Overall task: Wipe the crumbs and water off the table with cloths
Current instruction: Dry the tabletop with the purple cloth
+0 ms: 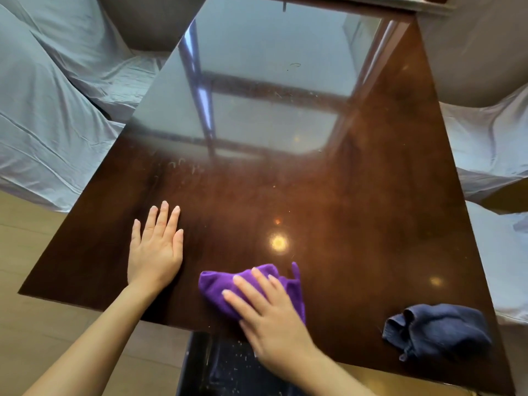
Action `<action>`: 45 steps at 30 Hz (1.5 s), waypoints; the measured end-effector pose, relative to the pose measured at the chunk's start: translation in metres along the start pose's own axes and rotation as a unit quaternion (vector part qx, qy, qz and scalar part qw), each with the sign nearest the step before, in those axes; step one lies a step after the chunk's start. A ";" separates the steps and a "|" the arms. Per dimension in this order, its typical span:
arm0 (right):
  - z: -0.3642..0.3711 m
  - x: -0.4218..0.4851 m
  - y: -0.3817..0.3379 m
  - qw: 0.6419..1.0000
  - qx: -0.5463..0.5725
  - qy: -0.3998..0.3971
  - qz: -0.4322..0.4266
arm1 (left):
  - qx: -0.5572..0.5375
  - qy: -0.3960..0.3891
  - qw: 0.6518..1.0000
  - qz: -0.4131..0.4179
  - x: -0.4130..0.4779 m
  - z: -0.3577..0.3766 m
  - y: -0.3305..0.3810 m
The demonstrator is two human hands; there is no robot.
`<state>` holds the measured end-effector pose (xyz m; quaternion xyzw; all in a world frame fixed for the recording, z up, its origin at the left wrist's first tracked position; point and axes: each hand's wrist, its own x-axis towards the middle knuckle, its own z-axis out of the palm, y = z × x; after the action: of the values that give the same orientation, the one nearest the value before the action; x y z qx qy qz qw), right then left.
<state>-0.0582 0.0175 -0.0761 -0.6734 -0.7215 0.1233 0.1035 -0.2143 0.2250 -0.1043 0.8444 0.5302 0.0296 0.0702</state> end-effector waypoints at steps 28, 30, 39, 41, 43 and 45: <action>-0.061 0.155 0.219 0.915 0.022 0.158 0.370 | 0.010 0.017 1.000 0.000 0.000 0.008 -0.004; -0.057 0.169 0.209 0.933 0.014 0.144 0.330 | 0.011 0.017 1.000 -0.001 0.000 0.007 -0.005; -0.011 0.117 0.060 0.991 0.048 0.086 0.088 | 0.001 0.003 1.000 0.014 0.000 0.006 -0.006; 0.000 0.089 0.029 0.994 0.063 0.068 0.066 | -0.006 0.003 1.000 0.018 0.001 0.006 -0.008; 0.011 0.063 0.003 0.995 0.069 0.051 0.051 | -0.013 0.003 1.000 0.021 0.001 0.006 -0.009; 0.020 0.044 -0.020 0.997 0.060 0.036 0.038 | -0.013 0.000 1.000 0.024 0.001 0.005 -0.010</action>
<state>-0.0865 0.0598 -0.0892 -0.6970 -0.6825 0.1456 0.1645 -0.2219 0.2295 -0.1111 0.8559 0.5093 0.0383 0.0807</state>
